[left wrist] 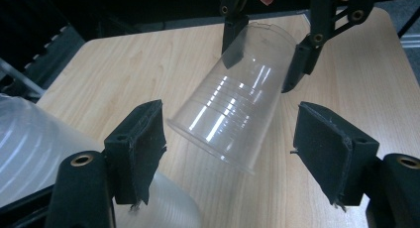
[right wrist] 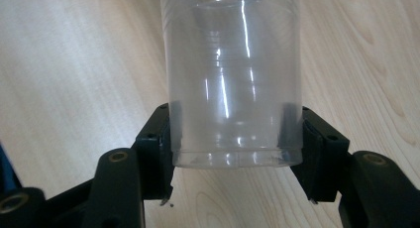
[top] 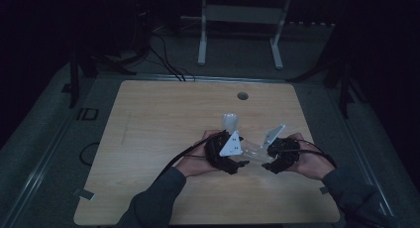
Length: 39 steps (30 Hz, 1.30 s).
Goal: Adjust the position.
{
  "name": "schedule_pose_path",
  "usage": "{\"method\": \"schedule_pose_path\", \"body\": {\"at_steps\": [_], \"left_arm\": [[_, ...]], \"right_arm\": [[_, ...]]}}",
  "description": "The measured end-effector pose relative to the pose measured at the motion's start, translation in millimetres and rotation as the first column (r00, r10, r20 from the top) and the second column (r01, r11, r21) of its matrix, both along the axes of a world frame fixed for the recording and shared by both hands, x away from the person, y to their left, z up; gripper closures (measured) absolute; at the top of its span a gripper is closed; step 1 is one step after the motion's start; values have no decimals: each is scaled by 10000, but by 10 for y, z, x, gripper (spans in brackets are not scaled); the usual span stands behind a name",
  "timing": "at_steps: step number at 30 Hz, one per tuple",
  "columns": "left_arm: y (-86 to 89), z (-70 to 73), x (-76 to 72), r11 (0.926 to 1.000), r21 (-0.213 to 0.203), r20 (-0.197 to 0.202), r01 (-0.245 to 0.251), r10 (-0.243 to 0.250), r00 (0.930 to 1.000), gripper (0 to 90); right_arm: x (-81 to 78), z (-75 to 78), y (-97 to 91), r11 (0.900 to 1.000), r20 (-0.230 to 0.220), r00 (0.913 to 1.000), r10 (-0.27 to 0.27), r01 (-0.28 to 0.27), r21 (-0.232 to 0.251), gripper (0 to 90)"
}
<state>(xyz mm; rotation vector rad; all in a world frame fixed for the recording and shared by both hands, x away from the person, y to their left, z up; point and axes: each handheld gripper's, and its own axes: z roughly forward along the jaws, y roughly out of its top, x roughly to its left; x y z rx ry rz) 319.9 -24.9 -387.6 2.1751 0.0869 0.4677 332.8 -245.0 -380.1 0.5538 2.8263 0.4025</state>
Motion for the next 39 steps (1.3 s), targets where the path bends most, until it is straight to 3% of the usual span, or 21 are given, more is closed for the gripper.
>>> {"method": "schedule_pose_path", "body": {"at_steps": [8, 19, 32, 33, 35, 36, 39], "left_arm": [[24, 25, 8, 9997, -204, -13, -154, 153, 9999, 279], [43, 17, 39, 9986, -381, -209, -372, 364, 9991, 286], [37, 9, 60, 9972, -466, -404, -591, 573, 9975, 286], [38, 3, 68, 9967, -443, -434, -676, 657, 9969, 286], [39, 0, 74, 9964, -443, -452, -717, 697, 9965, 286], [42, -3, 80, 9960, -482, -488, -750, 727, 9962, 286], [47, -11, 91, 9949, -557, -585, -840, 807, 9950, 286]], "right_arm": [[28, -18, -77, 9965, 239, 9965, -805, 799, 235, 420], [15, 17, -165, 9828, 594, 9829, -1740, 1696, 735, 421], [-24, 5, -179, 9601, 1080, 9592, -2612, 2466, 1321, 421], [-34, 4, -180, 9551, 1260, 9532, -2748, 2555, 1502, 421], [-35, 4, -183, 9521, 1312, 9506, -2812, 2593, 1618, 421], [-42, -2, -182, 9471, 1529, 9423, -2978, 2715, 1714, 421], [-49, -9, -181, 9430, 1638, 9370, -3085, 2785, 1823, 421]]}}
